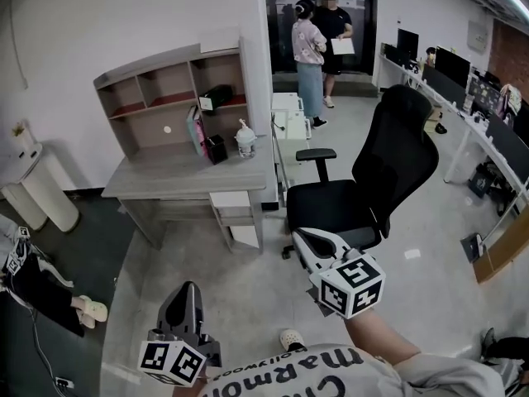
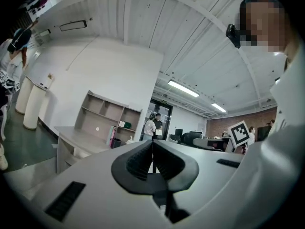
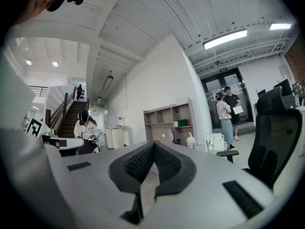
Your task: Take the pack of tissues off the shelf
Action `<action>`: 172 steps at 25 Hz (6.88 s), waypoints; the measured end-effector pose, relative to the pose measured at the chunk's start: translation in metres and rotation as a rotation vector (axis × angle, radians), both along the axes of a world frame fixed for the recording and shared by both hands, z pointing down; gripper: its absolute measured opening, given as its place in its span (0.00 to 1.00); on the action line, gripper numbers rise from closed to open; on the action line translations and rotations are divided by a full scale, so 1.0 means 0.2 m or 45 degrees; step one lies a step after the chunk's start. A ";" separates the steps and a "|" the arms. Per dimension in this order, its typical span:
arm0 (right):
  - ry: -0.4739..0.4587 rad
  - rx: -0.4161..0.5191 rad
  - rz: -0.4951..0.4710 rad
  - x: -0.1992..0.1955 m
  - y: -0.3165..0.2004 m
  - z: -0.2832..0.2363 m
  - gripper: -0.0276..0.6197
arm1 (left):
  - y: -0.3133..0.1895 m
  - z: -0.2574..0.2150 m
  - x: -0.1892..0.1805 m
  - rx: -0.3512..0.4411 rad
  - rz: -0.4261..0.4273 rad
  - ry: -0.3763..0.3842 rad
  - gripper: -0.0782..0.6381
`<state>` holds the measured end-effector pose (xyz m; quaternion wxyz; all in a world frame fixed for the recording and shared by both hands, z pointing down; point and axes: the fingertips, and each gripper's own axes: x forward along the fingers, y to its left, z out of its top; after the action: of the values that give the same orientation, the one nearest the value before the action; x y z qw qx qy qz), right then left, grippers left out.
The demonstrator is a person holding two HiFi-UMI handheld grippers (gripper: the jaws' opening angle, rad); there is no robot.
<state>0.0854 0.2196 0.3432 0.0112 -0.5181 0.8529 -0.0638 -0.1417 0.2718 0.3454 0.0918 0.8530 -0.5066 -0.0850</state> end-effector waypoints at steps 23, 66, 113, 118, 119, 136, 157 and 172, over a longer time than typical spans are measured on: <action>-0.272 -0.166 -0.248 0.12 -1.04 0.01 0.06 | -0.85 -0.02 0.20 -0.016 -0.137 0.061 0.13; -0.145 -0.198 0.013 -0.14 -2.51 0.00 0.06 | -2.62 -0.12 -0.12 -0.011 0.102 0.077 0.13; -0.929 -0.608 -0.310 -0.58 -3.79 0.10 0.63 | -2.95 0.00 -0.72 -0.155 -0.560 0.114 0.13; -1.096 -0.615 -0.253 -0.61 -3.87 0.07 0.72 | -2.94 0.02 -0.75 -0.174 -0.580 0.123 0.13; -1.132 -0.627 -0.238 -0.62 -3.88 0.07 0.73 | -2.93 0.02 -0.76 -0.175 -0.580 0.121 0.13; -1.588 -0.736 -0.029 -0.62 -4.09 0.17 0.78 | -2.84 0.05 -0.89 -0.198 -0.646 0.120 0.13; -1.577 -0.723 -0.106 -0.62 -4.07 0.13 0.58 | -2.74 0.09 -0.98 -0.207 -0.707 0.160 0.13; -1.493 -0.791 -0.188 -0.64 -3.90 0.13 0.56 | -2.69 0.06 -0.94 -0.180 -0.695 0.181 0.13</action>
<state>-0.0431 -0.5601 0.3683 0.3188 -0.3171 0.6807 -0.5783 -0.3305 -0.2670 0.3573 0.1600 0.6686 -0.7143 -0.1307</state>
